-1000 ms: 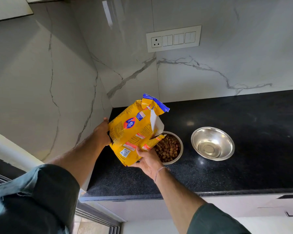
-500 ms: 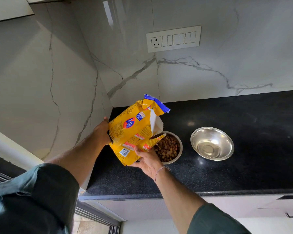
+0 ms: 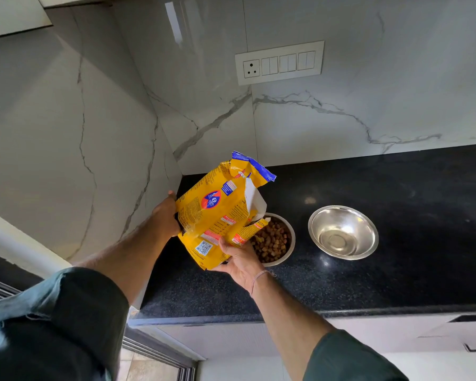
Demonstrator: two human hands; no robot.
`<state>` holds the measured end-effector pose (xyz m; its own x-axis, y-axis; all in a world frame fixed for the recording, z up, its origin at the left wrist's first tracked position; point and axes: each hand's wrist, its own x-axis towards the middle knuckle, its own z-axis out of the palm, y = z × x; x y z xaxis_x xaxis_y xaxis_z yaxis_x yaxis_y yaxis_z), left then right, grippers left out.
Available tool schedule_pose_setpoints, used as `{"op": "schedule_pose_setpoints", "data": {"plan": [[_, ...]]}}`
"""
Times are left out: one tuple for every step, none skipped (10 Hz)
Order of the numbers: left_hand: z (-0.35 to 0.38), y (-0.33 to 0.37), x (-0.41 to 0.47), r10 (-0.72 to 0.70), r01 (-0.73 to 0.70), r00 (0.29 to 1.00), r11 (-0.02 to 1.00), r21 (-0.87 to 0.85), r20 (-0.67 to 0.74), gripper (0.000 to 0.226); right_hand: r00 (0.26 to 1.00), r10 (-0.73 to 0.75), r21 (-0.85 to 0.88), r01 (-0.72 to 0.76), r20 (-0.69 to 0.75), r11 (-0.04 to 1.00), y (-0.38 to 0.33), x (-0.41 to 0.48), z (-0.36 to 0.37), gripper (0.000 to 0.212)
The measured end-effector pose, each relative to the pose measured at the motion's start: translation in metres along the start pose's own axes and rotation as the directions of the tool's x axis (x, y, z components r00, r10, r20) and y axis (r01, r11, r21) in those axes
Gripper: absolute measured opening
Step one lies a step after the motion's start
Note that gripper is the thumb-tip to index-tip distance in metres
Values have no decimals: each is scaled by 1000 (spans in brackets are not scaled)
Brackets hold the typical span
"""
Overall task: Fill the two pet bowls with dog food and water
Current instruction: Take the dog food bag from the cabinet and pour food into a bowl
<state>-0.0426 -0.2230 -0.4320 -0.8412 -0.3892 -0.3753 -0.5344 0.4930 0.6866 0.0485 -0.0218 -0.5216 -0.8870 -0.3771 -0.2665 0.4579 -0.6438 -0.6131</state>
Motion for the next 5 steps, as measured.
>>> {"op": "schedule_pose_setpoints", "data": {"plan": [[3,-1,26,-102,101,995,991,-86,-5,71,1000,7,-1,-7,21,1000,0,-1,2,67],[3,1,19,-111,100,994,946,-309,-17,60,1000,10,1,-10,-11,1000,0,0,2,66],[7,5,15,-135,110,991,876,-469,-21,58,1000,14,1,-14,-13,1000,0,2,1,65],[11,12,10,-177,172,984,860,-480,35,60,1000,18,-15,-18,7,1000,-2,2,2,62],[-3,7,-18,70,-70,997,998,2,-21,78,1000,14,-25,-14,1,1000,-2,2,1,57]]}}
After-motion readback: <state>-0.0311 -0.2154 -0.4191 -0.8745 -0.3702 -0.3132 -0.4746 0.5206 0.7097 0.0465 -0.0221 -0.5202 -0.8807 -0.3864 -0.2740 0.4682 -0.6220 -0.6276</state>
